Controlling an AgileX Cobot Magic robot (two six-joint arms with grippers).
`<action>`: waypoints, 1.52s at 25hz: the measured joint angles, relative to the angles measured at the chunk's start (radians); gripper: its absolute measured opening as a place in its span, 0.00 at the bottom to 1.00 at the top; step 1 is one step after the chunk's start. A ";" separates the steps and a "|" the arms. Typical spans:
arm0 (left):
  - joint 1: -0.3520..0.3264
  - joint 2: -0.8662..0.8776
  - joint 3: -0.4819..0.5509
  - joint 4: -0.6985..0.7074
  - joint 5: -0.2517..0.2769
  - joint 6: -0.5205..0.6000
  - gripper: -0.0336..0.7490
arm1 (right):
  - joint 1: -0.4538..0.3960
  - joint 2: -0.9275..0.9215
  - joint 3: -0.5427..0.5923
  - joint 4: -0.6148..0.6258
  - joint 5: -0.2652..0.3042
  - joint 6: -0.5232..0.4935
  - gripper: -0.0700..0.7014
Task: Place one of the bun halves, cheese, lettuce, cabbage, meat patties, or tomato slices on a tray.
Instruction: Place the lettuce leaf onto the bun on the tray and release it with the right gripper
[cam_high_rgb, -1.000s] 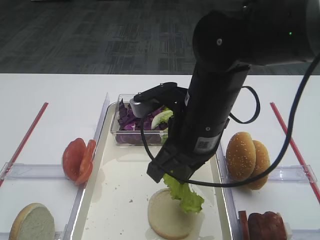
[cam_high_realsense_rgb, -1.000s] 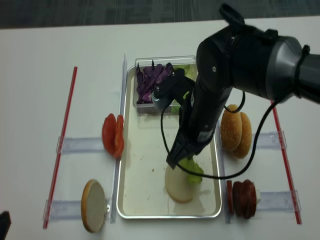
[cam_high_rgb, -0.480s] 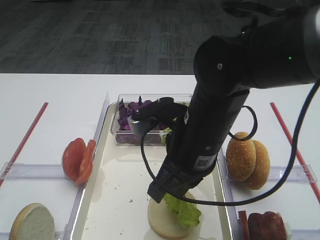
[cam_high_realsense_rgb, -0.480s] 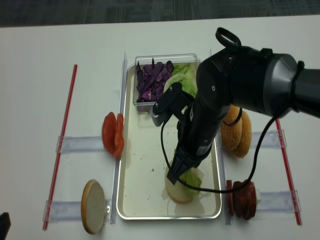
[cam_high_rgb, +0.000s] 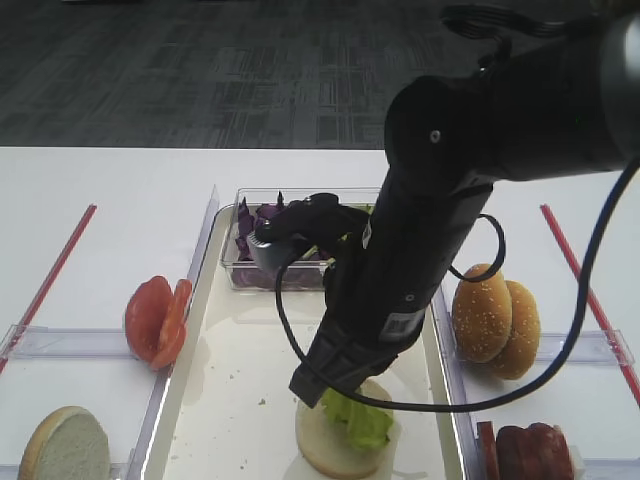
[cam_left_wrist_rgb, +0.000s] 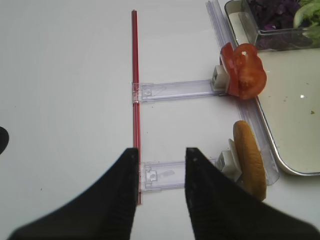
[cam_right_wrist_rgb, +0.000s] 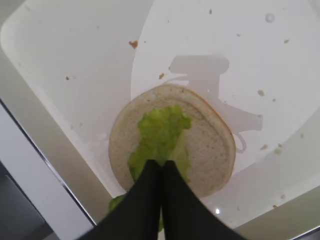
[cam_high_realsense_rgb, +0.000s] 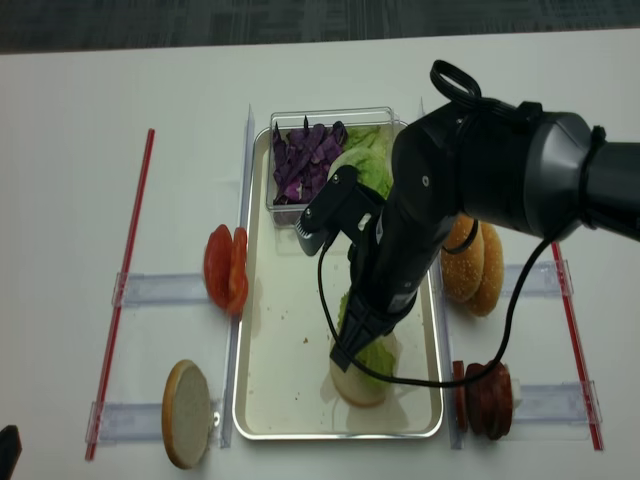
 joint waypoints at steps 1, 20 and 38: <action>0.000 0.000 0.000 0.000 0.000 0.000 0.33 | 0.000 0.003 0.000 0.001 -0.002 -0.002 0.13; 0.000 0.000 0.000 0.000 0.000 0.000 0.33 | 0.000 0.089 0.000 0.010 -0.020 -0.007 0.13; 0.000 0.000 0.000 0.000 0.000 0.000 0.33 | 0.000 0.094 0.000 0.019 -0.037 -0.007 0.19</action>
